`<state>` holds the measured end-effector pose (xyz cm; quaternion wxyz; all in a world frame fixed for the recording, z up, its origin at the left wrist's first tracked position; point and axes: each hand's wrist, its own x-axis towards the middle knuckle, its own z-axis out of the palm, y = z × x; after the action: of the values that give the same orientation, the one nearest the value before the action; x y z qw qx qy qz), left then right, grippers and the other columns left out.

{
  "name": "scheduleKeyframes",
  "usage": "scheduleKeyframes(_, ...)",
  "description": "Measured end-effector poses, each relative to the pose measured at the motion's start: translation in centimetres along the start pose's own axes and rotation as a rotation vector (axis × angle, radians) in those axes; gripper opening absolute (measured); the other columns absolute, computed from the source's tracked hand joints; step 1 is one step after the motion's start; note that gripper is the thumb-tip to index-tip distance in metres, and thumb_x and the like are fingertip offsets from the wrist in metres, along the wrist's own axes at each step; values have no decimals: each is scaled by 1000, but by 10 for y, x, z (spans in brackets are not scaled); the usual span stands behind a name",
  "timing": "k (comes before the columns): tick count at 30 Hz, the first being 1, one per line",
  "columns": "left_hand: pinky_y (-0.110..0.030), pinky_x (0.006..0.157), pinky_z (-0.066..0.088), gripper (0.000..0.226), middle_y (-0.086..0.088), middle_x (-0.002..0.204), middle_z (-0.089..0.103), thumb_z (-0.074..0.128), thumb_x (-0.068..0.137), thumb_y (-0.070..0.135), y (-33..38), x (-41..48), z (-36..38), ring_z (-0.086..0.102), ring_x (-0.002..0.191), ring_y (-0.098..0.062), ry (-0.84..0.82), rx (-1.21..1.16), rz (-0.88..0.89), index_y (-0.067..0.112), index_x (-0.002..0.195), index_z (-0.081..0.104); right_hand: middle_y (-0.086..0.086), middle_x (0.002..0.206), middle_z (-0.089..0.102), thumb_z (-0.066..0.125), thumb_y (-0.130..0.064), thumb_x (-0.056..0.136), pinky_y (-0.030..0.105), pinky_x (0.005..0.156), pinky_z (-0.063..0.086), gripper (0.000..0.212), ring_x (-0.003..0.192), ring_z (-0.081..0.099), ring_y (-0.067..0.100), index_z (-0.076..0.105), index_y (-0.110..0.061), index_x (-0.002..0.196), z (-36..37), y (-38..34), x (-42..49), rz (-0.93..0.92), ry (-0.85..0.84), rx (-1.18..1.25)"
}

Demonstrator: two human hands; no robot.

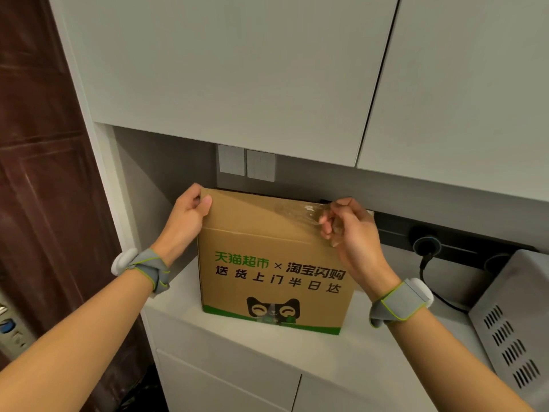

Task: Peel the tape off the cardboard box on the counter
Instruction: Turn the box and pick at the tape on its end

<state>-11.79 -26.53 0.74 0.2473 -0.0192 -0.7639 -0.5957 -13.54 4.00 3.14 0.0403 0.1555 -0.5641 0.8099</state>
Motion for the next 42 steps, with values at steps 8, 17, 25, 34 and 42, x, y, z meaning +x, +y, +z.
scheduleKeyframes(8,-33,62,35,20,1,76,52,48,109,17,-7,18,-5,45,71,-16,129,165,-81,20,90,52,0,56,37,47,0,98,24,46,25,30,51,30,12,47,-15,71,-29,-18,-2,-36,189,-26)
scheduleKeyframes(17,-44,102,38,35,-20,127,54,56,104,22,1,14,12,48,124,-40,230,559,-146,5,133,49,0,65,45,63,-20,99,32,55,36,17,57,41,13,51,-19,87,-56,-26,-11,-71,188,-243)
scheduleKeyframes(25,-55,126,14,58,-14,161,27,59,100,34,44,-10,84,12,155,-39,-137,959,301,28,155,41,-13,75,56,68,-59,88,18,53,41,39,67,54,5,52,-29,107,-23,-42,-30,-236,-49,-1225)
scheduleKeyframes(34,-43,113,25,41,-2,128,52,51,104,45,33,-4,117,41,125,-26,-294,810,384,27,140,53,-13,71,59,65,-43,96,35,74,49,28,82,52,14,65,-28,72,-30,-38,-24,-30,-144,-1308)
scheduleKeyframes(42,-43,103,28,42,1,120,52,46,103,53,23,5,115,39,117,-22,-288,862,420,28,137,54,-9,56,56,68,-16,89,27,61,40,24,54,47,5,65,-17,65,-62,-48,-19,4,4,-923)
